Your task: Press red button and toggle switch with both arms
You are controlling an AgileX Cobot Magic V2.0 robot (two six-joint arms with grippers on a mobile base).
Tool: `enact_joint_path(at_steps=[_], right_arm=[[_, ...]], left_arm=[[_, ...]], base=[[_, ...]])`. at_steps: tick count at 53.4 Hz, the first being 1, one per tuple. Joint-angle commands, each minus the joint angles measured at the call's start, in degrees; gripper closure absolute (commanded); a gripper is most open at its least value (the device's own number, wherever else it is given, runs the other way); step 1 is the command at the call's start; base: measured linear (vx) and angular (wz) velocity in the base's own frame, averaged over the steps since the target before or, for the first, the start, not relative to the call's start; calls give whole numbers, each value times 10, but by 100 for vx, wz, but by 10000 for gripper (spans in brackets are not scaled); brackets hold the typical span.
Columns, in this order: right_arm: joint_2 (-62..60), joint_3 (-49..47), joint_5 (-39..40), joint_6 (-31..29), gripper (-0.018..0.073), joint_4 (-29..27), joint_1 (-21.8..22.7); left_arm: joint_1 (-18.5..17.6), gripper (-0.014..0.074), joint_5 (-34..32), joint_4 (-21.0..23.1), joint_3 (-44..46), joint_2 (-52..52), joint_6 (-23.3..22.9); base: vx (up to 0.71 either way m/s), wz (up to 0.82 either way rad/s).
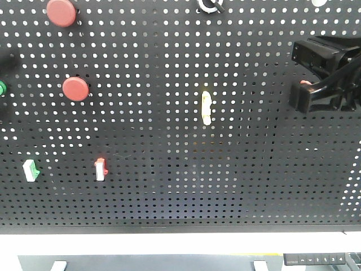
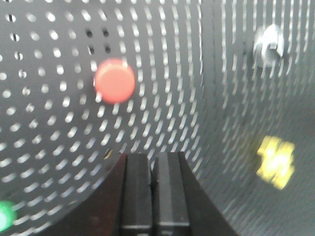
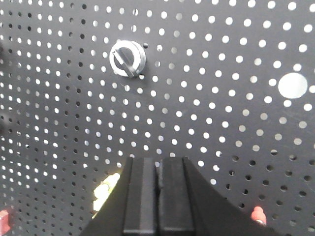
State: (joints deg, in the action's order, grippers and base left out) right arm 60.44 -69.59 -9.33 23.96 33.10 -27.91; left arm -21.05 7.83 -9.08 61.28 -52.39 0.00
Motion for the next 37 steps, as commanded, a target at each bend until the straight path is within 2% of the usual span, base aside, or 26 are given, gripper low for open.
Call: enact_joint_path(at_steps=[1,7,16,21,33,35,37], right_arm=[[-10,-16,38,0,561,10,2],[-10,-16,38,0,561,10,2],[-10,-16,38,0,561,10,2],[-10,-16,38,0,560,10,2],[-10,-16,38,0,560,10,2],[-10,-16,38,0,559,10,2],[-10,-16,38,0,559,10,2]], left_arm=[[43,594,-50,17,-40,54,0],[118,594,-48,59,-154,139,0],[195,594,-59,60,-330,266,0],[211,594,-86,60,-423,336,0],[211,594,-182,50,-617,497,0],[211,594,-189,52,-638,524,0],[209,594,-158,52,-640,547,-5]], base=[[0,0],[0,0],[0,0],[0,0],[0,0],[0,0],[0,0]])
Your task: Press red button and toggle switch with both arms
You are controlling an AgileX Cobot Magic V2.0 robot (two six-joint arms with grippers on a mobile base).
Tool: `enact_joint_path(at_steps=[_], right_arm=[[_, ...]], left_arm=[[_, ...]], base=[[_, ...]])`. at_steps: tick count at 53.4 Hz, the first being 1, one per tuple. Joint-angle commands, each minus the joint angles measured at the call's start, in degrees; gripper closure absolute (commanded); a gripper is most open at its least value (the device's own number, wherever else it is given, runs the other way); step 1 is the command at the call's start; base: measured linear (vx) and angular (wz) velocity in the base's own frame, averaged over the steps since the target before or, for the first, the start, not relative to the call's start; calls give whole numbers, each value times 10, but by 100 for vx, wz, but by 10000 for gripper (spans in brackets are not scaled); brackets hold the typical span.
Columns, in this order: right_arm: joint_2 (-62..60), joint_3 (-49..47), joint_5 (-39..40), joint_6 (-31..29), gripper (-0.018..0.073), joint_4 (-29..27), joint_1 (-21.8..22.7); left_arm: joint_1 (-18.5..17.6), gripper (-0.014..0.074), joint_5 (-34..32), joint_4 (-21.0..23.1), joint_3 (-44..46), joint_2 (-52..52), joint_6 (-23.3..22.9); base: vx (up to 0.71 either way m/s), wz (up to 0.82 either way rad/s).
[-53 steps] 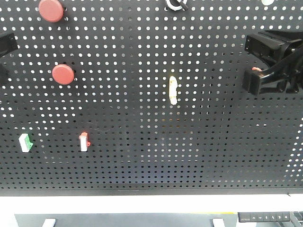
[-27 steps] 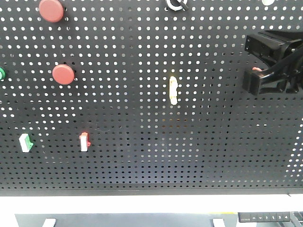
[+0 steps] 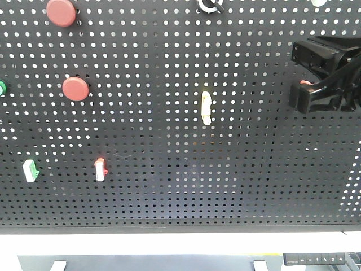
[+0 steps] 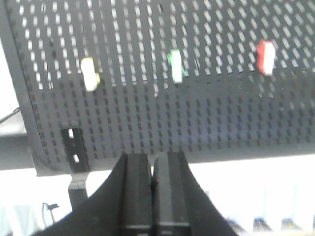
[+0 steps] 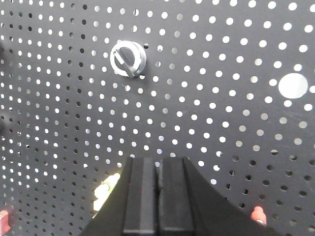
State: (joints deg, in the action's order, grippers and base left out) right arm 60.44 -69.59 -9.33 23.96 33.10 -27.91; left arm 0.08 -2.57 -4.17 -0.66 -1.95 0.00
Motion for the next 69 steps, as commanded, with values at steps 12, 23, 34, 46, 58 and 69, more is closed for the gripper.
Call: enact_joint_path(at_steps=[12,23,34,46,58,69], right_arm=[[-8,-16,35,0,559,10,2],[-8,-16,35,0,559,10,2],[-8,-16,35,0,559,10,2],[-8,-11,35,0,559,6,2],[-119,143,81,-68,559,-103,91],[-300,377,122,-137,559,-218,233]], left_arm=[[-6,594,-41,9,-16,29,-7],[-6,594,-39,6,-16,29,-7],[-6,594,-39,6,-16,29,-7],[-6,594,-39,6,-16,29,-7],[-6,594,-39,6,-16,29,-7],[-6,594,-39,6,-16,29,-7]], base=[[0,0],[0,0],[0,0],[0,0],[0,0],[0,0]])
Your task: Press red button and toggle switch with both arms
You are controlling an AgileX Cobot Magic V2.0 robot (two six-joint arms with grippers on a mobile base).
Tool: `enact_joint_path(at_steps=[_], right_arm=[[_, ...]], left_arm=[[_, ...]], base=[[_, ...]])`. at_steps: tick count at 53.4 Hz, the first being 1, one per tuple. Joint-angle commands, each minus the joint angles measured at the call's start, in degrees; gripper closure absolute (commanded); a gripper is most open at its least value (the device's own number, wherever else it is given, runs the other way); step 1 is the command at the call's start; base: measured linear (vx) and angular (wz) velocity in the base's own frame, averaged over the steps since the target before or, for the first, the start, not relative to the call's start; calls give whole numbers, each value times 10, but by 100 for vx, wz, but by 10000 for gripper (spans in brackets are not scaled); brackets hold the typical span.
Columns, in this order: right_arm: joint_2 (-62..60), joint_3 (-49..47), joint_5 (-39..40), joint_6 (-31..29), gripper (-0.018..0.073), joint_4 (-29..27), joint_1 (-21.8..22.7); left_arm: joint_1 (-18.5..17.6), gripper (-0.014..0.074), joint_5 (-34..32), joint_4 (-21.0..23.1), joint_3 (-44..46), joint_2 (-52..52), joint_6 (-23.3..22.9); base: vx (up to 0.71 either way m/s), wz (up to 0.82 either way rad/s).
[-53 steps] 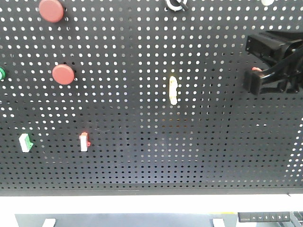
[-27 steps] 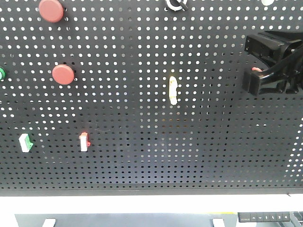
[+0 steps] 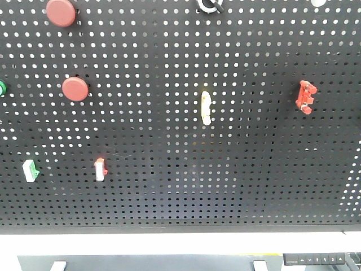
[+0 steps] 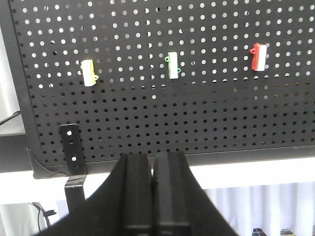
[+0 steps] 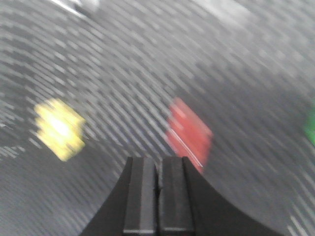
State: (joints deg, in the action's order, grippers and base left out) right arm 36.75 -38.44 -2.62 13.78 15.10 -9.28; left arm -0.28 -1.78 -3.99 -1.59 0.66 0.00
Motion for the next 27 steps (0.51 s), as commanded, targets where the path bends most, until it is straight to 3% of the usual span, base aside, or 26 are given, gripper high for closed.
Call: enact_joint_path(at_steps=[1,7,14,23,27], right_arm=[[-84,81,55,-41,559,-42,58],[-187,198,51,-75,559,-72,92],[-303,325,49,-100,559,-100,97],[-384,408,59,-94,559,-110,97],[-383,405,23,-94,559,-110,96]], left_arm=[[-2,594,-47,4,-6,3,-7],[-2,594,-47,4,-6,3,-7],[-2,594,-47,4,-6,3,-7],[-2,594,-47,4,-6,3,-7],[-2,594,-47,5,-6,2,-7]], base=[[0,0],[0,0],[0,0],[0,0],[0,0]])
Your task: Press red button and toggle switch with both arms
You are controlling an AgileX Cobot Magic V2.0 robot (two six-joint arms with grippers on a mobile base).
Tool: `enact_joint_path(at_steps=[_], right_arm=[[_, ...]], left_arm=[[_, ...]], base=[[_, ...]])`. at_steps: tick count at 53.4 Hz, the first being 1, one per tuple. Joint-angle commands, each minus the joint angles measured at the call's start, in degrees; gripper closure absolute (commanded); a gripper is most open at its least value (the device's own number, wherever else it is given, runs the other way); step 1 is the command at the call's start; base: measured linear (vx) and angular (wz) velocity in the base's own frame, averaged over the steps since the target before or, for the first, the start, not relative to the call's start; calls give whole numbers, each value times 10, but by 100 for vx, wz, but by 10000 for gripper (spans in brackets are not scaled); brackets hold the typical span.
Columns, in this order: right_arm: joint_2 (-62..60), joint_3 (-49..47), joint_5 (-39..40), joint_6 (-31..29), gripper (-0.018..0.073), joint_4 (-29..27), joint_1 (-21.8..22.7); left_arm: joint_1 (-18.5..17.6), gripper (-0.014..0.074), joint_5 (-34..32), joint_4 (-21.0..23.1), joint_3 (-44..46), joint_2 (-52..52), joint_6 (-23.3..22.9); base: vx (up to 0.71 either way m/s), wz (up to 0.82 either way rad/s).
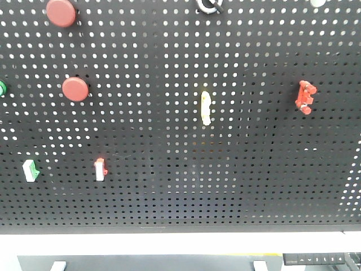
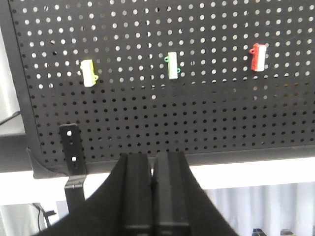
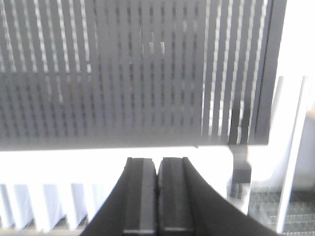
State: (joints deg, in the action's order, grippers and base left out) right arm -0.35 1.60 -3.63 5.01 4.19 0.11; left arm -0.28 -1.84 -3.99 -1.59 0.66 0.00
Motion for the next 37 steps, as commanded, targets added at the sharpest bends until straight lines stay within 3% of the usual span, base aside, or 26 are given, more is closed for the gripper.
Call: enact_joint_path(at_steps=[1,37], right_arm=[[-12,5,27,-6,559,-2,2],[-11,5,22,-8,559,-3,2]], left_arm=[[-2,594,-46,5,-6,2,-7],[-2,594,-46,5,-6,2,-7]], base=[[0,0],[0,0]])
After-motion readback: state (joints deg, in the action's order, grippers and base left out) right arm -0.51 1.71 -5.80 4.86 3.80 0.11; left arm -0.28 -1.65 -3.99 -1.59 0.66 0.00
